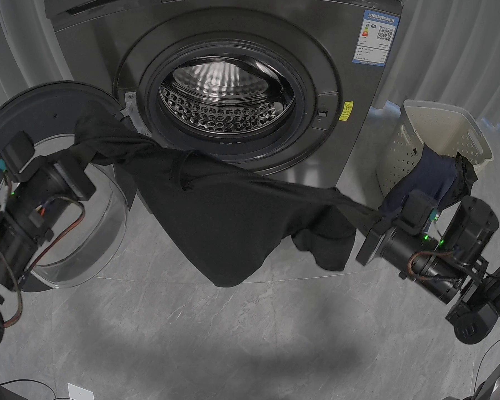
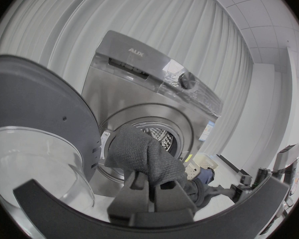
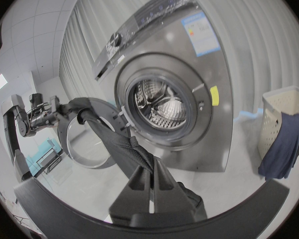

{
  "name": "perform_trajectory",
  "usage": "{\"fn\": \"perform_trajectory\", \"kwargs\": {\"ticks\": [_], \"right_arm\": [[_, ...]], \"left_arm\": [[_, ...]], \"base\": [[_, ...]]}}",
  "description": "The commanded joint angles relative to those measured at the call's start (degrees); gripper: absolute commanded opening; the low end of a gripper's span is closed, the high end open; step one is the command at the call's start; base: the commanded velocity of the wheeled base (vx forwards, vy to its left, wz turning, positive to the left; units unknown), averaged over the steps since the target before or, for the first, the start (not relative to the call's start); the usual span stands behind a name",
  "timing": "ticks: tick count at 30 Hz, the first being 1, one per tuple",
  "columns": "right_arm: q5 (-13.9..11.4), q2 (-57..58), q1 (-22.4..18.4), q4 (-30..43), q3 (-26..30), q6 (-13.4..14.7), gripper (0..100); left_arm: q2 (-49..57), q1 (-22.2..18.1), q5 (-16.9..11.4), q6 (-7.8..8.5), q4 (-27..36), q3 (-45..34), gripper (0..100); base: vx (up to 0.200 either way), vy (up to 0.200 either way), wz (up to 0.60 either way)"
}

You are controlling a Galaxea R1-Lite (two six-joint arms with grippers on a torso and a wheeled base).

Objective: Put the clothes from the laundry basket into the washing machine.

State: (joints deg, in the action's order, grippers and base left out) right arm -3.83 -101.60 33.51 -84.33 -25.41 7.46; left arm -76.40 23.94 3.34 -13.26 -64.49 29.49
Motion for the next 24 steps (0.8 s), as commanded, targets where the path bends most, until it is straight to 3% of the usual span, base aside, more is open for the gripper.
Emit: {"fn": "perform_trajectory", "kwargs": {"ticks": [1, 6, 10, 24], "right_arm": [[-0.48, 4.30, -2.40, -0.30, -6.59, -0.69, 0], [0.14, 4.48, -2.31, 0.57, -13.35, -0.61, 0], [1.10, 4.57, -1.96, 0.84, -17.22, -0.61, 0], [1.19, 11.42, -1.52, 5.67, -16.52, -0.69, 0]], "left_arm": [[13.64, 3.13, -1.49, -0.18, 7.10, -2.42, 0], [16.28, 3.74, -4.31, -0.80, 10.17, -4.62, 0], [15.84, 3.66, -4.57, -0.97, 10.44, -3.12, 0], [7.23, 3.22, -4.66, -0.97, 10.52, 1.71, 0]], "base": [[0.000, 0.000, 0.00], [0.000, 0.000, 0.00], [0.000, 0.000, 0.00], [0.000, 0.000, 0.00]]}}
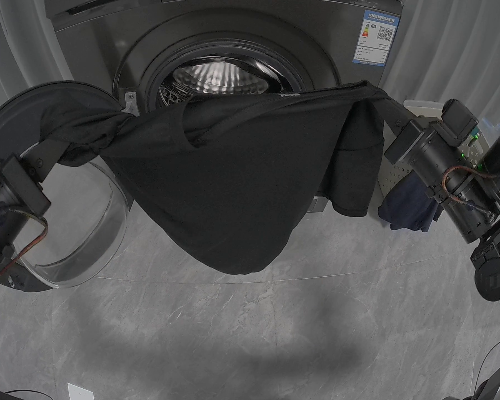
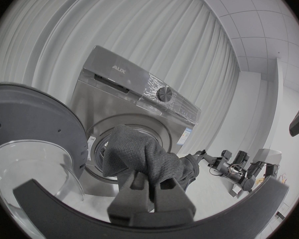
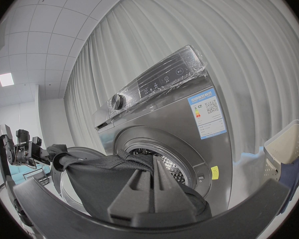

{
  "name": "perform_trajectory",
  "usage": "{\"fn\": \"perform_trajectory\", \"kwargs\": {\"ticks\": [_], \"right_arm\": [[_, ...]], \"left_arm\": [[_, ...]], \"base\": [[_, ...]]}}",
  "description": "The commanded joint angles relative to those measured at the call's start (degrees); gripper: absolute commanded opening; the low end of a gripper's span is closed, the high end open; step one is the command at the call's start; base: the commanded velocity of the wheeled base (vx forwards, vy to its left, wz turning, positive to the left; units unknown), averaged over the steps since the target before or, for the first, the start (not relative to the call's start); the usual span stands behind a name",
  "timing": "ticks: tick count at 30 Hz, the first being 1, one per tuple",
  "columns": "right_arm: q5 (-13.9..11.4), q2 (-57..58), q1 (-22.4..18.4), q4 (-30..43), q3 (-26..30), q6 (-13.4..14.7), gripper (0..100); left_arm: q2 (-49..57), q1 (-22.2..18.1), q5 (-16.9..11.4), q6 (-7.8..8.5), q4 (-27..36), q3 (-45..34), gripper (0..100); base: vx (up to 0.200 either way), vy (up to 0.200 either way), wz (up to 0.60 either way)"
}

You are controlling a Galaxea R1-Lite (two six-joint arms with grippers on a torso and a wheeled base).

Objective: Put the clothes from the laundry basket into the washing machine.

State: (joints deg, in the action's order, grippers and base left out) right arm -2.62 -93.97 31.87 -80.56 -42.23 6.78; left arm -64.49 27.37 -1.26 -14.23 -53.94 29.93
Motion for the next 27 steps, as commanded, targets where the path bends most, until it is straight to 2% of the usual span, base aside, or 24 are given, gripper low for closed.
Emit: {"fn": "perform_trajectory", "kwargs": {"ticks": [1, 5, 14, 22, 23, 27], "right_arm": [[-0.02, 4.76, 0.13, 2.77, 0.66, -0.01, 0], [-0.02, 7.83, 0.48, 5.58, 2.24, -0.10, 0], [-0.02, 7.48, 1.62, 5.76, 2.77, -0.10, 0], [-0.10, -4.21, 3.73, 5.76, 2.94, 0.78, 0], [-0.10, -5.88, 3.73, 5.50, 2.85, 0.96, 100], [-0.10, -13.00, 3.73, 3.83, 3.91, 1.75, 100]], "left_arm": [[-6.00, -0.21, 0.03, -0.01, -0.11, 1.80, 0], [-9.52, -0.30, 0.03, -0.01, -0.55, 3.73, 0], [-10.75, 0.67, -0.24, -0.01, -0.11, 6.20, 0], [-18.39, 6.12, -0.85, -0.01, -0.72, 11.56, 0], [-19.10, 6.47, -0.85, -0.01, -0.72, 12.44, 0], [-21.47, 7.52, -0.94, -0.01, -0.72, 15.86, 0]], "base": [[0.000, 0.000, 0.00], [0.000, 0.000, 0.00], [0.000, 0.000, 0.00], [0.000, 0.000, 0.00], [0.000, 0.000, 0.00], [0.000, 0.000, 0.00]]}}
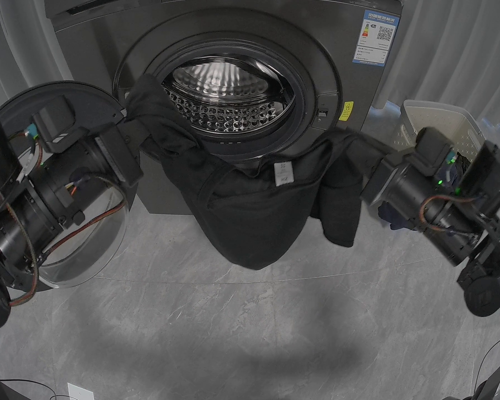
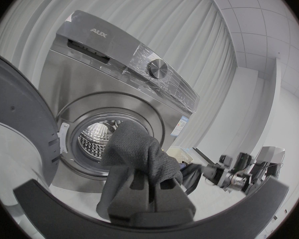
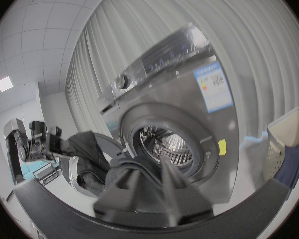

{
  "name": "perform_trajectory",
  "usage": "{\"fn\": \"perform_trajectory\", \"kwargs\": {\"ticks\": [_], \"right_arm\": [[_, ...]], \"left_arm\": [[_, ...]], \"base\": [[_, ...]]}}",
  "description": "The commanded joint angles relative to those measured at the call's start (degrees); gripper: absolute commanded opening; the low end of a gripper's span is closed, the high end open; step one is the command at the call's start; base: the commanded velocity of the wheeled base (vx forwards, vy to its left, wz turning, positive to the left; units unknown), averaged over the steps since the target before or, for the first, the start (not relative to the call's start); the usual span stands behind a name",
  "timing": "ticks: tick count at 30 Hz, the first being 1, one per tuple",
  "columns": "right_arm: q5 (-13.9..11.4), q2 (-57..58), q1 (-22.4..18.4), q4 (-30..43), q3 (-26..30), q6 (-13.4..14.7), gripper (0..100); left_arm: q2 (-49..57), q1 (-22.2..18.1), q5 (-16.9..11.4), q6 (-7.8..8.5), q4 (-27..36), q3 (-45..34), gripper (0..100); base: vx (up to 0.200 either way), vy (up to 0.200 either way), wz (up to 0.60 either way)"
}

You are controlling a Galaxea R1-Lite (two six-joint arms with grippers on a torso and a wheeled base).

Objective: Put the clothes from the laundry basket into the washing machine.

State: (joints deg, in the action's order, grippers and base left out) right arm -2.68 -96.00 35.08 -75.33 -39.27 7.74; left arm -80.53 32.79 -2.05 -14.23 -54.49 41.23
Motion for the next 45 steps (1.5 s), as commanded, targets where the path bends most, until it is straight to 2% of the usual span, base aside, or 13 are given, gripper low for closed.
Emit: {"fn": "perform_trajectory", "kwargs": {"ticks": [1, 6, 12, 24, 32, 37, 45], "right_arm": [[-0.13, -12.54, 0.51, -1.58, 1.30, 0.87, 100], [-0.66, -21.25, 0.77, -5.27, 1.39, 0.17, 100], [-0.66, -31.09, 3.68, -11.07, -0.81, -0.45, 100], [-0.04, -36.10, 4.73, -10.72, -9.86, -0.36, 100], [0.05, -38.47, 1.13, -9.05, -17.86, -0.45, 100], [1.36, -38.82, -0.81, -7.91, -21.11, -0.45, 100], [1.36, -41.72, 0.34, -7.12, -23.66, -1.15, 100]], "left_arm": [[-5.60, 2.45, -0.15, -0.01, -0.18, 5.35, 0], [-6.30, 4.21, -0.24, -0.01, -0.09, 7.73, 0], [-6.13, 5.62, -0.15, -0.01, -0.18, 7.73, 0], [-4.63, 5.62, -0.06, -0.01, -0.18, 7.02, 0], [-4.11, 5.70, -0.06, -0.01, -0.18, 6.67, 0], [-3.93, 5.79, -0.06, -0.01, -0.18, 6.32, 0], [-4.11, 6.85, -0.15, 0.08, -0.18, 6.67, 0]], "base": [[0.000, 0.000, 0.00], [0.000, 0.000, 0.00], [0.000, 0.000, 0.00], [0.000, 0.000, 0.00], [0.000, 0.000, 0.00], [0.000, 0.000, 0.00], [0.000, 0.000, 0.00]]}}
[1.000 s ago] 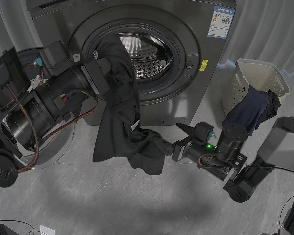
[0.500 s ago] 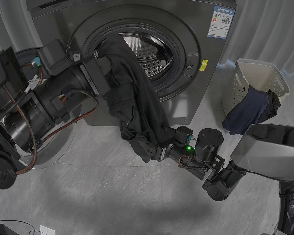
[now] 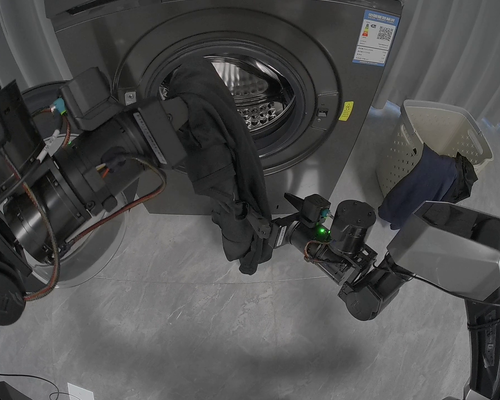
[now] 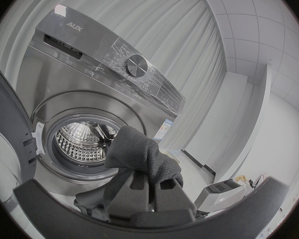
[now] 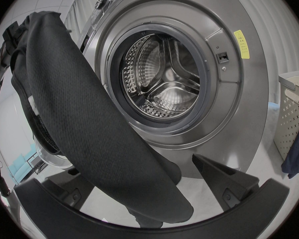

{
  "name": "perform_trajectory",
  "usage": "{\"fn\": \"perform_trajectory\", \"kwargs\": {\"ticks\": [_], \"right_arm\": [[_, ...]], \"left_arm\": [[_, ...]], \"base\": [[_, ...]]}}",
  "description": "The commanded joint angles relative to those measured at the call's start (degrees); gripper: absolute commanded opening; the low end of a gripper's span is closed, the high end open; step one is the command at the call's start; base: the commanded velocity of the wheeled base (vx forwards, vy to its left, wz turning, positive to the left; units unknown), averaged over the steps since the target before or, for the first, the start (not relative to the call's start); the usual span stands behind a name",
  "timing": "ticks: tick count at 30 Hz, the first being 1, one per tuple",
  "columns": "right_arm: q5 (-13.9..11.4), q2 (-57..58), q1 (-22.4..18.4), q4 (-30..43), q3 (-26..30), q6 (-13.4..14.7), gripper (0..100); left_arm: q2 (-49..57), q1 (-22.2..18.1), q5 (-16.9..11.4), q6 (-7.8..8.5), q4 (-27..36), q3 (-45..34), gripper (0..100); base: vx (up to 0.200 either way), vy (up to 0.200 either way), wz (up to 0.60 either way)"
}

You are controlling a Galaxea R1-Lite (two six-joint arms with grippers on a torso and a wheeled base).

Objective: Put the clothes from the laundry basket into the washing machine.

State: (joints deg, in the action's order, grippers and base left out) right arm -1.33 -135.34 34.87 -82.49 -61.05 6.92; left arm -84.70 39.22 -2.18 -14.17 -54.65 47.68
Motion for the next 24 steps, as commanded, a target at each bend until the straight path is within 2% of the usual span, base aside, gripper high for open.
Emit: {"fn": "perform_trajectory", "kwargs": {"ticks": [1, 7, 11, 12, 18, 24], "right_arm": [[-0.08, -4.05, 0.82, 0.32, -4.16, -0.42, 100], [-1.40, -10.21, 2.40, 2.25, -14.45, -1.30, 100], [-1.40, -12.32, 2.75, 2.69, -18.31, -1.39, 100], [-1.40, -13.28, 2.58, 2.43, -19.98, -1.65, 0], [-1.22, -12.05, 1.61, 1.37, -19.11, -1.30, 0], [-1.13, -1.59, 0.99, -0.91, -8.47, -0.60, 0]], "left_arm": [[-0.03, 0.60, -0.02, 0.02, -0.02, 0.40, 0], [0.24, 0.77, -0.10, 0.02, -0.11, 0.31, 0], [1.03, 0.69, -0.10, 0.02, -0.02, -0.04, 0], [1.38, 0.42, -0.10, -0.07, -0.02, -0.22, 0], [1.91, -1.34, 0.95, 0.02, 0.16, -1.36, 0], [3.14, -8.28, 0.95, 0.54, 0.42, -6.37, 0]], "base": [[0.000, 0.000, 0.00], [0.000, 0.000, 0.00], [0.000, 0.000, 0.00], [0.000, 0.000, 0.00], [0.000, 0.000, 0.00], [0.000, 0.000, 0.00]]}}
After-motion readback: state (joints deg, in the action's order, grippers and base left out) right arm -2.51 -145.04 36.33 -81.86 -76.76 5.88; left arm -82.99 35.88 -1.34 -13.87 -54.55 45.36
